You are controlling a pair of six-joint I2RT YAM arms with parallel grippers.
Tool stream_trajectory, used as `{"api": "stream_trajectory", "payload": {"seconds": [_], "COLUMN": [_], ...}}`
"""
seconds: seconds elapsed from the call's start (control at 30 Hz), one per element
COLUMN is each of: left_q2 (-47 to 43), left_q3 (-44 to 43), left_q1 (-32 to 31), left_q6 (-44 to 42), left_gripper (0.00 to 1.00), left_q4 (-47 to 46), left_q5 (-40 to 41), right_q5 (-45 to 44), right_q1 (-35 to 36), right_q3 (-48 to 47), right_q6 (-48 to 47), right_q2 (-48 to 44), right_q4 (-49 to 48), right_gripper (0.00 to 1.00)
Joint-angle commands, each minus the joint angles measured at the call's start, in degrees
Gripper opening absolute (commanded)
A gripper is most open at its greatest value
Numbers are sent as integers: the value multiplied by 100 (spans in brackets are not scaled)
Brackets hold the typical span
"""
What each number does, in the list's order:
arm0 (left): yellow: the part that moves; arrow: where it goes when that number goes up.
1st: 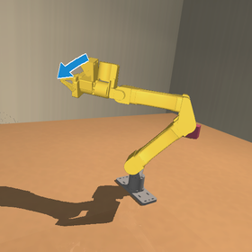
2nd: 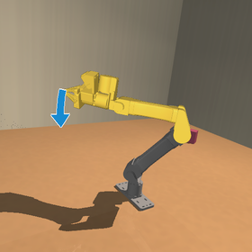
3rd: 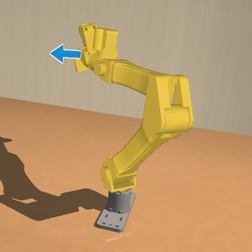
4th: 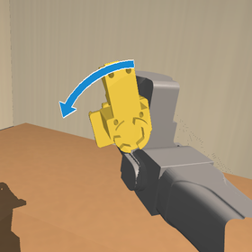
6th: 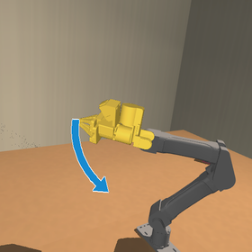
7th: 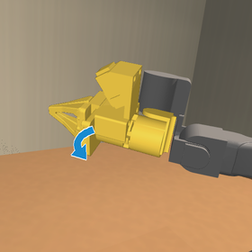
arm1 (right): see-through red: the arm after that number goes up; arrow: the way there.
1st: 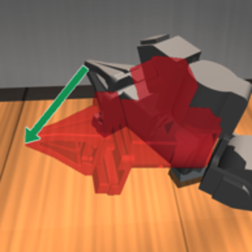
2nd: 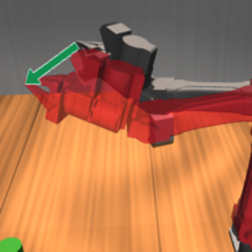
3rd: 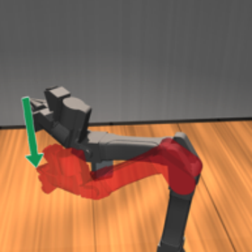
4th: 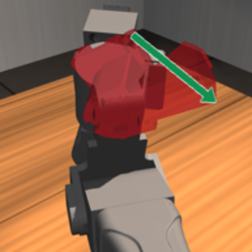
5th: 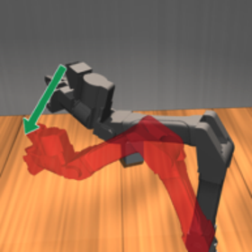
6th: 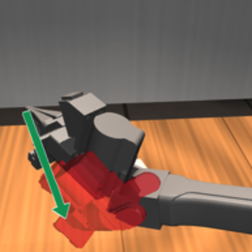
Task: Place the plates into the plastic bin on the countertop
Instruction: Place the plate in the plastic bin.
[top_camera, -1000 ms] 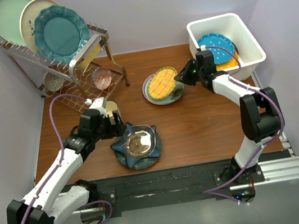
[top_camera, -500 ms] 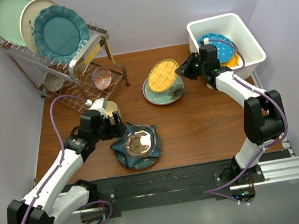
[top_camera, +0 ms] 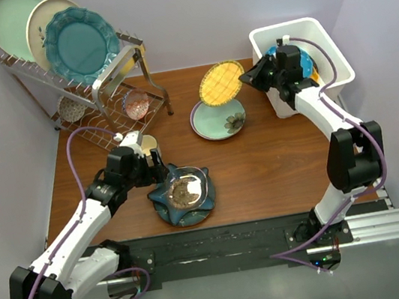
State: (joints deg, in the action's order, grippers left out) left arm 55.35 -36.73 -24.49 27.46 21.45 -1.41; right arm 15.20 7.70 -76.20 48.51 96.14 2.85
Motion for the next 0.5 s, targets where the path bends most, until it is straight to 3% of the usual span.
{"api": "stream_trajectory", "payload": {"seconds": [0.0,0.47], "left_q2": [-86,-51], "left_q3": [17,17], "left_q1": [32,23], "left_q6": [57,57], "left_gripper": [92,92], "left_q4": [-220,-247], "left_q5": [-52,-44], "right_q5": [237,413], "right_q1": [-164,-524], "right_q3": [-369,-615], "right_q6": [202,440], "right_q2": [-104,107], "right_q4": [-452,-786], "right_gripper": [0,0]}}
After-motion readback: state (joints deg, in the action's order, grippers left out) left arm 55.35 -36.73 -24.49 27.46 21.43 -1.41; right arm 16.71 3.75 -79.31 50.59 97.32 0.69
